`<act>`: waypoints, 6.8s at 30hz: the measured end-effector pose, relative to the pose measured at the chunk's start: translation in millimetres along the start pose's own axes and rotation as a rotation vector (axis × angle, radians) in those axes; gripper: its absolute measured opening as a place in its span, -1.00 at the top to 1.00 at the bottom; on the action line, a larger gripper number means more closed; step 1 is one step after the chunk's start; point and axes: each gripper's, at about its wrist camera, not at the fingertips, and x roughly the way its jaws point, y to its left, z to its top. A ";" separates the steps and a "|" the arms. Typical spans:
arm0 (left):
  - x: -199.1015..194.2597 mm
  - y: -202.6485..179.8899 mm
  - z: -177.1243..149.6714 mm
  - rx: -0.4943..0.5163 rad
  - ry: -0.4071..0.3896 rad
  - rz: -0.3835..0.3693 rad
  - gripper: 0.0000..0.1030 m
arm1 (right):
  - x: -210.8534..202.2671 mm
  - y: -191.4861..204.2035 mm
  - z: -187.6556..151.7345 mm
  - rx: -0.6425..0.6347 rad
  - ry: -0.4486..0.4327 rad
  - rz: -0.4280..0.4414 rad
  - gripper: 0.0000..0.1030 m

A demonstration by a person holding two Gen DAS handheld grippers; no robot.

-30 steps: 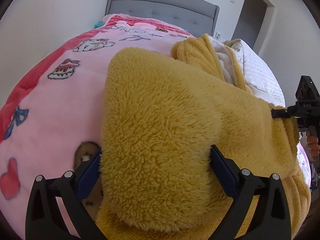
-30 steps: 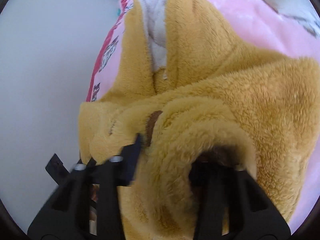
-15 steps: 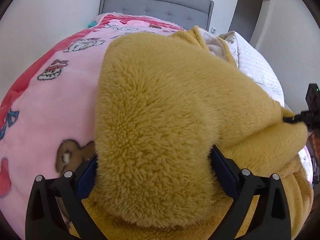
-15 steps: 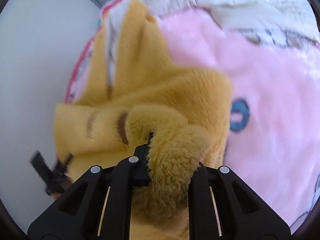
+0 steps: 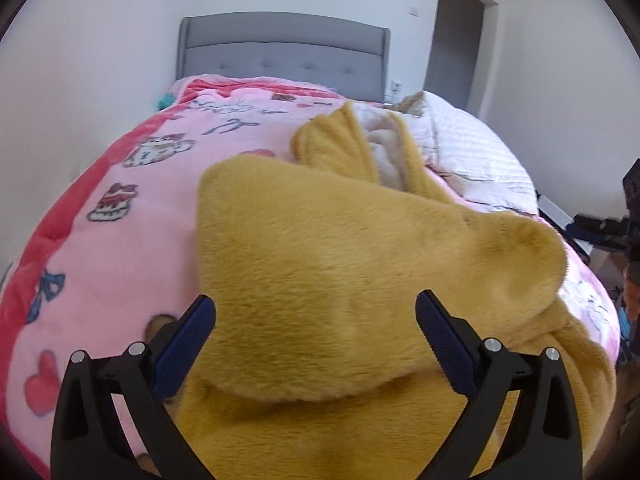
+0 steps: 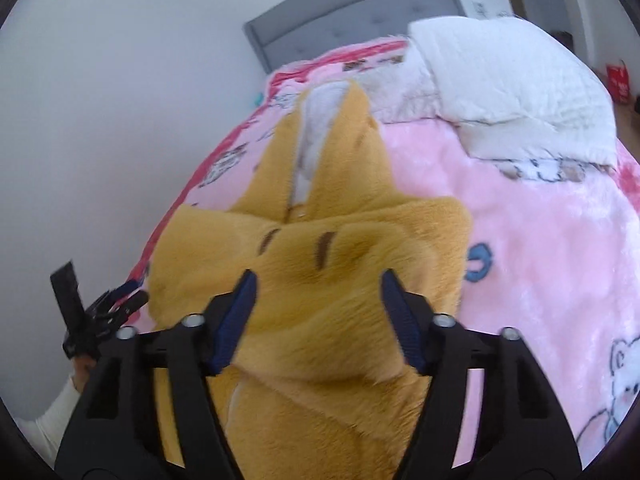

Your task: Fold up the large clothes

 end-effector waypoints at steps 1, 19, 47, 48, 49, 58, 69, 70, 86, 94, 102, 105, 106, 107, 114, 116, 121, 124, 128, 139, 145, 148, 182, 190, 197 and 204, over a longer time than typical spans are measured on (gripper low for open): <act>4.3 -5.6 1.3 0.005 0.010 0.011 -0.91 | 10.6 5.8 -4.1 -0.024 0.034 -0.028 0.41; 70.2 22.1 -38.6 -0.113 0.158 0.064 -0.92 | 55.4 -40.3 -57.3 0.142 0.101 -0.252 0.94; 141.7 28.6 52.0 -0.115 0.228 0.049 -0.89 | 110.4 -74.5 20.7 0.117 0.108 -0.261 0.56; 144.3 29.4 48.4 -0.114 0.230 0.053 -0.89 | 111.7 -78.5 19.9 0.130 0.102 -0.252 0.58; 147.3 29.0 46.3 -0.114 0.232 0.058 -0.89 | 113.1 -83.7 18.5 0.155 0.106 -0.235 0.58; 156.2 10.8 56.3 -0.029 0.332 0.171 -0.91 | 111.8 -92.4 28.9 0.266 0.191 -0.173 0.58; 132.3 -50.2 184.1 -0.011 0.264 0.190 -0.91 | 52.2 -71.9 153.9 0.251 0.088 -0.049 -0.58; 145.2 -51.1 195.1 -0.016 0.282 0.177 -0.91 | 64.6 -78.4 170.1 0.242 0.107 -0.061 -0.58; 384.6 -34.7 293.3 -0.074 0.554 0.202 -0.26 | 296.4 -110.8 321.0 0.114 0.305 -0.069 -0.55; 387.9 5.6 276.0 -0.149 0.577 0.095 0.46 | 318.2 -102.0 305.1 0.091 0.362 -0.051 0.67; 261.1 41.0 284.0 -0.260 0.243 -0.158 0.50 | 201.3 -29.1 302.9 -0.121 0.094 0.084 0.72; 182.7 46.7 263.8 -0.227 0.103 -0.191 0.50 | 140.0 -3.3 267.5 -0.220 0.008 0.111 0.72; 158.5 44.8 251.7 -0.210 0.072 -0.196 0.50 | 123.7 3.1 252.8 -0.239 -0.011 0.115 0.72; 130.7 40.9 232.7 -0.185 0.046 -0.200 0.50 | 106.2 8.1 231.7 -0.250 -0.025 0.124 0.72; 63.5 19.4 81.7 -0.189 0.065 -0.198 0.49 | 66.6 13.1 73.5 -0.175 0.017 0.018 0.71; 64.9 19.3 49.3 -0.218 0.089 -0.187 0.50 | 70.6 15.4 36.2 -0.198 0.025 -0.057 0.71; 66.9 4.0 -4.2 -0.107 0.059 -0.141 0.50 | 92.4 16.3 -23.2 -0.303 0.052 -0.183 0.71; 59.7 -5.2 -7.4 -0.023 0.043 -0.105 0.50 | 84.9 16.0 -25.1 -0.305 0.019 -0.180 0.66; 29.8 -3.1 19.0 -0.085 0.032 -0.110 0.25 | 63.4 30.9 -0.9 -0.239 -0.002 -0.134 0.04; -48.4 7.6 136.8 -0.105 -0.108 -0.047 -0.90 | -12.4 35.6 116.1 -0.095 -0.278 -0.100 -0.74; 57.0 16.6 162.7 -0.082 0.166 -0.072 -0.90 | 80.7 -17.1 148.5 0.139 -0.012 -0.032 -0.37; 83.4 32.4 131.1 -0.164 0.219 -0.137 -0.90 | 71.0 -15.4 117.9 0.206 -0.041 -0.056 -0.50; 37.1 27.8 49.0 -0.469 0.090 -0.236 0.68 | 46.6 -0.7 74.4 0.102 0.042 -0.149 0.73; 34.9 31.0 -31.6 -0.544 0.187 -0.178 0.68 | 65.2 -30.5 10.8 0.111 0.189 -0.207 0.73; 54.7 28.3 -38.6 -0.432 0.192 -0.182 0.56 | 80.5 -33.0 -7.3 0.106 0.149 -0.261 0.62; 13.3 32.6 -11.2 -0.455 0.177 -0.159 0.09 | 28.7 -20.2 8.0 0.166 0.046 -0.179 0.06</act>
